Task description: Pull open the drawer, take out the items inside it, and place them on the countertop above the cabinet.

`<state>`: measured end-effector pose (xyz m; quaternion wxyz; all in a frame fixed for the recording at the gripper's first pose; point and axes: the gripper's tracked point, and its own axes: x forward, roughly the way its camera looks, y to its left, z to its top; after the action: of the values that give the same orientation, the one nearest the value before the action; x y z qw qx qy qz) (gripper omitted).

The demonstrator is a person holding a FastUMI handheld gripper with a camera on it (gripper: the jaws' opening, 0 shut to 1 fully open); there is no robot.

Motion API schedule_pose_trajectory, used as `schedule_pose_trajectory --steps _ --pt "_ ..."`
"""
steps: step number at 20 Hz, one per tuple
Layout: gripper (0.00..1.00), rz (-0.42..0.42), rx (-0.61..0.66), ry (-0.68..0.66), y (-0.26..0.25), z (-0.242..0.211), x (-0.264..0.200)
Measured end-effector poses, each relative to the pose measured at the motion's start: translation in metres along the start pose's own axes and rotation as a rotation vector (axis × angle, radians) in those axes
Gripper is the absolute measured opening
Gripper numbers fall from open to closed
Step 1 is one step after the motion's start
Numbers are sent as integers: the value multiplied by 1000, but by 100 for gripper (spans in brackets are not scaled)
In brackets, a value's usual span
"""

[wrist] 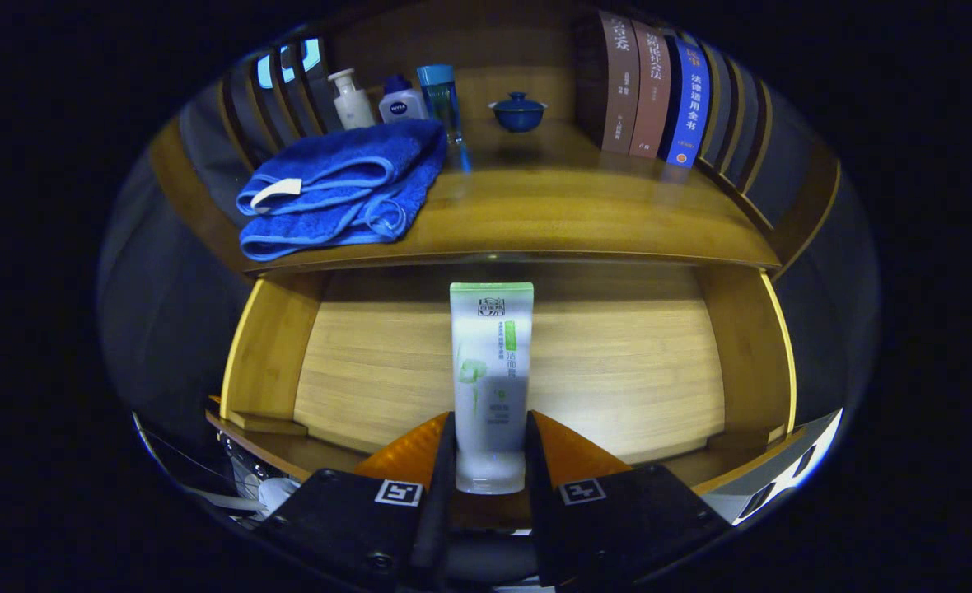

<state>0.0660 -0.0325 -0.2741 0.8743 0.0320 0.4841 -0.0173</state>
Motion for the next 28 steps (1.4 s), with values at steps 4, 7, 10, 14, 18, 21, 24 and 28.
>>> schedule_pose_trajectory --steps 4,7,10,14,18,21,24,28 --pt "45 13 6 -65 2 15 -23" --pt "45 4 13 -131 -2 40 -35" --pt "45 -2 19 -180 -2 76 -37" --pt "45 -16 23 -214 -8 131 -14" --pt "45 -42 40 -187 -15 167 20" --pt "45 -56 53 -165 -21 180 48" --pt "45 -59 66 -128 -27 182 69" --pt "45 -43 66 -145 -24 188 81"
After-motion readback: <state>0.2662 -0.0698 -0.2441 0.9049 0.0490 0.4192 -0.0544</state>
